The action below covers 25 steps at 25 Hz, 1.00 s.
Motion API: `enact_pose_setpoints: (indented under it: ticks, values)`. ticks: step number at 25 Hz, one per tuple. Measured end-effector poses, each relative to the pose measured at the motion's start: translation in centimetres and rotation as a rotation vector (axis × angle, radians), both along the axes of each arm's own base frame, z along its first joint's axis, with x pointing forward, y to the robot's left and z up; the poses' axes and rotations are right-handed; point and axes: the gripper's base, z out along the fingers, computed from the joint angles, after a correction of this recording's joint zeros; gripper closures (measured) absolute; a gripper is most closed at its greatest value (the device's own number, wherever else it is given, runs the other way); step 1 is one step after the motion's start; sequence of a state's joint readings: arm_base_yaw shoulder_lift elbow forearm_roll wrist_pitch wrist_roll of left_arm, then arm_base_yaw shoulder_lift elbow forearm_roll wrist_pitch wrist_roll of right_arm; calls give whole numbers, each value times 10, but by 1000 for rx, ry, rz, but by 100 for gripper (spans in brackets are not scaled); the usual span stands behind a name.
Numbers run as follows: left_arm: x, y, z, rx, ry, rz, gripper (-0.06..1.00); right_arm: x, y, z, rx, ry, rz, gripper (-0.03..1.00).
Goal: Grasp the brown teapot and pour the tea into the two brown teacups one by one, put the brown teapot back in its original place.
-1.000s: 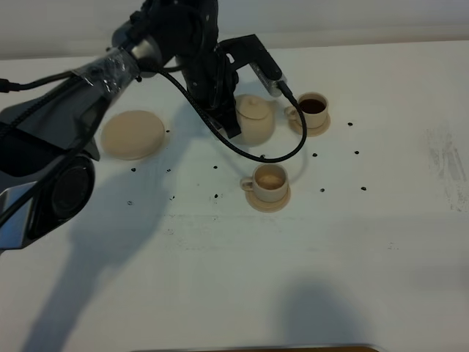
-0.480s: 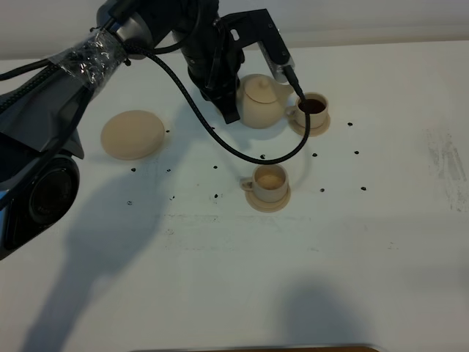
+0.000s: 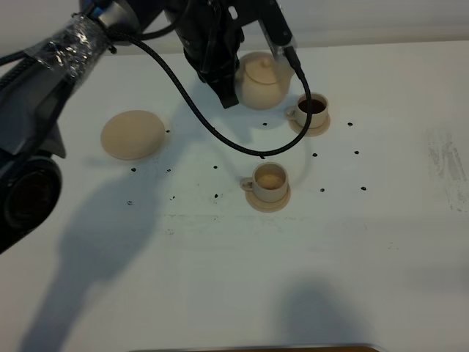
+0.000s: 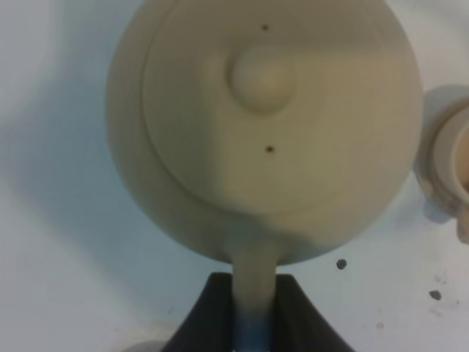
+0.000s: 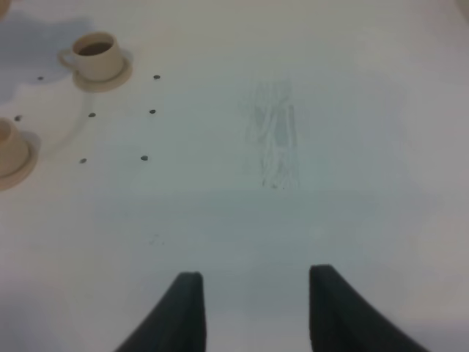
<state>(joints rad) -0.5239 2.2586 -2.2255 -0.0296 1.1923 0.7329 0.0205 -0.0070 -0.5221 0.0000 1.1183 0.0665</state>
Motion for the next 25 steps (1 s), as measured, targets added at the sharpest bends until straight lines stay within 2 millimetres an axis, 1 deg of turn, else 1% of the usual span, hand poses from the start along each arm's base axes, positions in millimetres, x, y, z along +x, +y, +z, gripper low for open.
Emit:
enact_pose_setpoints:
  ticks: [3, 5, 8, 10, 12, 14, 20, 25]
  values:
    - [-9, 11, -5, 29, 46, 6, 86, 0, 0, 0, 0, 0, 0, 62]
    - [-15, 23, -14, 52, 84, 19, 86, 0, 0, 0, 0, 0, 0, 62]
    - [-24, 36, -21, 61, 77, 21, 86, 0, 0, 0, 0, 0, 0, 62]
    - [-31, 42, -22, 58, 44, 0, 86, 0, 0, 0, 0, 0, 0, 62]
    - [-39, 48, -26, 71, 18, -34, 86, 0, 0, 0, 0, 0, 0, 62]
    - [-45, 51, -29, 71, -14, -76, 86, 0, 0, 0, 0, 0, 0, 62]
    - [-59, 59, -45, 122, -73, -271, 86, 0, 0, 0, 0, 0, 0, 62]
    - [-67, 59, -53, 135, -160, -393, 86, 0, 0, 0, 0, 0, 0, 62]
